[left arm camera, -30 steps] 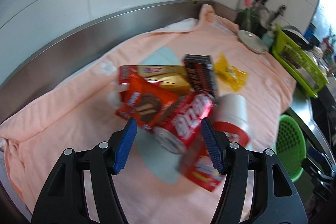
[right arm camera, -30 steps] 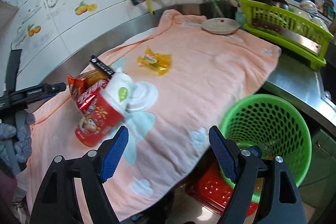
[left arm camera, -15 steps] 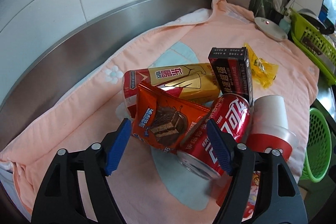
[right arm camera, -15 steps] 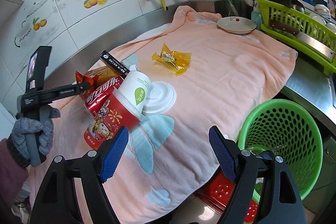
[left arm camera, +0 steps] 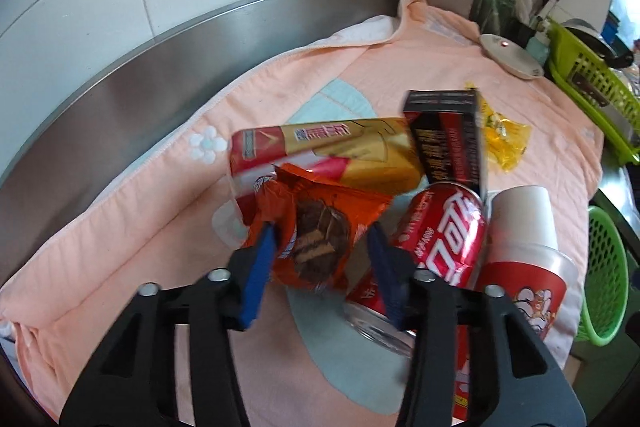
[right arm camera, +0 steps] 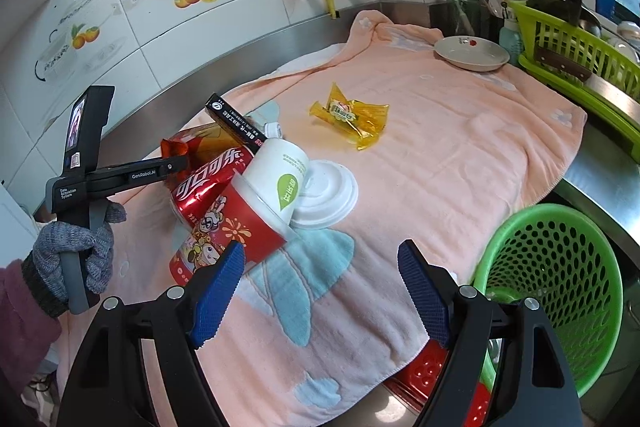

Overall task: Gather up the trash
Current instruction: 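Grasp the orange snack wrapper with the left gripper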

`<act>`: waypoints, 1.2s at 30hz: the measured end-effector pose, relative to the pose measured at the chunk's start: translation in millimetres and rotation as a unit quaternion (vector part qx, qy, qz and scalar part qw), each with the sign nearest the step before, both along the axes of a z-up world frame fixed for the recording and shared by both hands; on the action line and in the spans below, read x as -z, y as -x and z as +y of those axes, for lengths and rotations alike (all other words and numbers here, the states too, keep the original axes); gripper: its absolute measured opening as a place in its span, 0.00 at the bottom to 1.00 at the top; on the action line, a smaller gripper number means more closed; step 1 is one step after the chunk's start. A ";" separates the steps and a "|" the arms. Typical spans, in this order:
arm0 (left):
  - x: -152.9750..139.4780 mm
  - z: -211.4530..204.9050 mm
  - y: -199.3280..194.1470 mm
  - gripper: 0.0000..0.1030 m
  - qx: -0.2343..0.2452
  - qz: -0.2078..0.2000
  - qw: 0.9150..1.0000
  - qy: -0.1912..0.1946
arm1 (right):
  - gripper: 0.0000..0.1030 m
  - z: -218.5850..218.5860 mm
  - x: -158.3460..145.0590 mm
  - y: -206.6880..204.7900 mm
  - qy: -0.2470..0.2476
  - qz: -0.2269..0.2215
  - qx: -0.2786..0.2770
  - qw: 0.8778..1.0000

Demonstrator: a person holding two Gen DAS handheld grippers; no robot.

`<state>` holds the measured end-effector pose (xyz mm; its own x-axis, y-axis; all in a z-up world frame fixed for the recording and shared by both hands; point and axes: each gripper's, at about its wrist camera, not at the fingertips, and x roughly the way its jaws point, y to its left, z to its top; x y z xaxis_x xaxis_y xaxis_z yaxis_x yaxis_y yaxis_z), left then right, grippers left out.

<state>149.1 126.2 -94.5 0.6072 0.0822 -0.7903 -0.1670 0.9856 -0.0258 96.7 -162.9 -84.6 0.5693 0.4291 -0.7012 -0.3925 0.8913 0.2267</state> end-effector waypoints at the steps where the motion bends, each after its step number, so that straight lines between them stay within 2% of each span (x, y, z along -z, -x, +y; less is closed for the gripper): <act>1: 0.3 0.5 0.3 0.31 0.005 0.000 1.000 0.007 | 0.74 1.8 -0.4 -0.7 0.001 0.000 -0.002 1.000; 2: 0.2 0.7 1.3 0.24 0.008 -0.002 1.000 0.012 | 0.74 3.3 -1.0 -1.1 0.001 -0.001 -0.004 1.000; 4: -0.8 -0.1 4.5 0.18 0.015 -0.010 1.000 0.017 | 0.74 5.1 -2.3 -1.1 0.002 -0.003 -0.008 1.000; 5: -1.3 -0.3 5.7 0.09 0.017 -0.012 1.000 0.020 | 0.74 6.3 -3.2 -1.3 0.002 -0.004 -0.010 1.000; 6: -1.7 -1.0 7.2 0.05 0.022 -0.014 0.999 0.024 | 0.74 7.3 -3.7 -1.2 0.002 -0.004 -0.011 1.000; 18: -13.0 3.2 22.9 0.02 0.036 -0.041 0.997 0.047 | 0.74 17.4 -7.4 -7.1 0.000 -0.009 -0.020 1.000; 25: -29.5 6.7 40.0 0.02 0.032 -0.062 0.996 0.055 | 0.73 22.4 -2.3 -8.6 -0.012 0.006 -0.022 1.000; 30: -39.8 7.9 57.0 0.01 0.024 -0.080 0.994 0.071 | 0.71 33.1 6.2 -11.2 -0.052 0.047 -0.028 0.997; 36: -47.8 10.8 74.9 0.00 0.024 -0.095 0.992 0.084 | 0.71 53.8 27.8 -20.8 -0.114 0.128 -0.013 0.985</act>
